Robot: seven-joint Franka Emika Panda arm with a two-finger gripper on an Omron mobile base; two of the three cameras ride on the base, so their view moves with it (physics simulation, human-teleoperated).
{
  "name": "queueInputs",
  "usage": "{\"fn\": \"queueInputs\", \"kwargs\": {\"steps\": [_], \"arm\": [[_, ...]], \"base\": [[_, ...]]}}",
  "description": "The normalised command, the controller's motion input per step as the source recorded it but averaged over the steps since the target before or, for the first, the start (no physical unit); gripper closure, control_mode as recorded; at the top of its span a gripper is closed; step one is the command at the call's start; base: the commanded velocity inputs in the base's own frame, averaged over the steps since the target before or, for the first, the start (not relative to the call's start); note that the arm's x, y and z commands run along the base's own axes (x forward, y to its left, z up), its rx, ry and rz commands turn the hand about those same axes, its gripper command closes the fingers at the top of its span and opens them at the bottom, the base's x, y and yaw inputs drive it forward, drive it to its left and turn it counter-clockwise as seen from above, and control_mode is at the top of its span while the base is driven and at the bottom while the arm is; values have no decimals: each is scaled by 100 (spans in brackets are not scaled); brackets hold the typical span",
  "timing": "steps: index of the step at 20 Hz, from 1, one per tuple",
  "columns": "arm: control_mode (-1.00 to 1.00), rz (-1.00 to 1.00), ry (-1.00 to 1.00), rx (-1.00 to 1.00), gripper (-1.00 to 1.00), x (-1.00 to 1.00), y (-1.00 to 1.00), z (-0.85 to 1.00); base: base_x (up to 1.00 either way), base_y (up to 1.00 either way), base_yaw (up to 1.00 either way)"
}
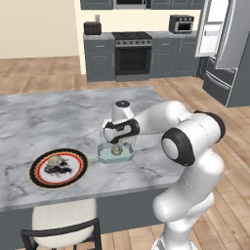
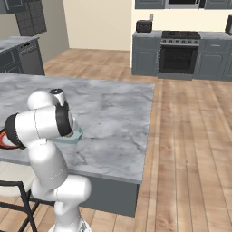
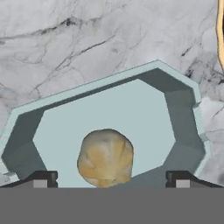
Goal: Place two dumplings into each of the tupperware containers and then place the containers in the fridge.
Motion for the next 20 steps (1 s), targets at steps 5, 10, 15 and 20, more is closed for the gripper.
{"fn": "queueInputs", "kwargs": {"steps": [5, 10, 15, 20], "arm": [[-100, 69, 4, -17, -100, 0, 19, 25], [-100, 57, -13, -5, -100, -37, 25, 3], [-100, 33, -35, 0, -100, -85, 20, 1], [-100, 33, -19, -1, -100, -58, 55, 29]], "base": [[0, 0, 0], [0, 0, 0], [0, 0, 0], [0, 0, 0]]}}
